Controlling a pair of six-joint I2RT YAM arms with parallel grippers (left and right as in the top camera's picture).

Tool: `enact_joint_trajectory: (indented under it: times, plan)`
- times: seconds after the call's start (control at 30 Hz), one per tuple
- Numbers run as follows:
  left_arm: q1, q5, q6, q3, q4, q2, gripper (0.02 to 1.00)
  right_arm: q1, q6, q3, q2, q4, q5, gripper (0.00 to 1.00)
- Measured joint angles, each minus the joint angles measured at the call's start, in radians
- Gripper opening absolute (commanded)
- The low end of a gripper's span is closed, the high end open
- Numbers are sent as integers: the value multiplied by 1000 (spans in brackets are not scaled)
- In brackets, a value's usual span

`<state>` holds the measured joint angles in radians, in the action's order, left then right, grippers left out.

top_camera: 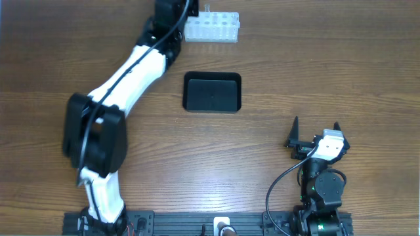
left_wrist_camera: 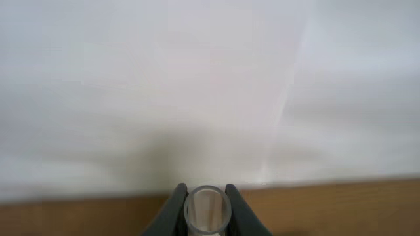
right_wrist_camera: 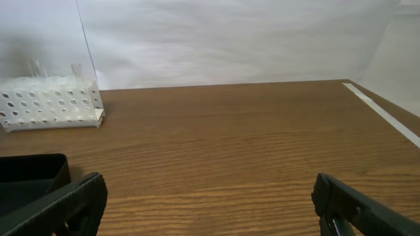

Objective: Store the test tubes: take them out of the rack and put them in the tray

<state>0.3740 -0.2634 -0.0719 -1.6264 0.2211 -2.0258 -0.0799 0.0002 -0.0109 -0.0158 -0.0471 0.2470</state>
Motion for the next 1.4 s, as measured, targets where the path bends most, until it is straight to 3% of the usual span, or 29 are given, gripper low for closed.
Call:
enact_joint_trajectory:
  times: [0.3, 0.5, 0.63, 1.0, 1.4]
  plan:
    - [30, -15, -7, -20, -360, 253, 161, 0, 0, 0, 0, 0, 0, 991]
    - [122, -18, -133, -21, -708, 263, 161, 0, 0, 0, 0, 0, 0, 991]
    - [154, -26, -240, -10, -828, 259, 159, 0, 0, 0, 0, 0, 0, 991]
    - [170, -32, -484, 232, -791, 203, 156, 0, -1, 0, 0, 0, 0, 993]
    - [179, -25, -528, 295, -703, 162, 161, 0, 0, 0, 0, 0, 0, 993]
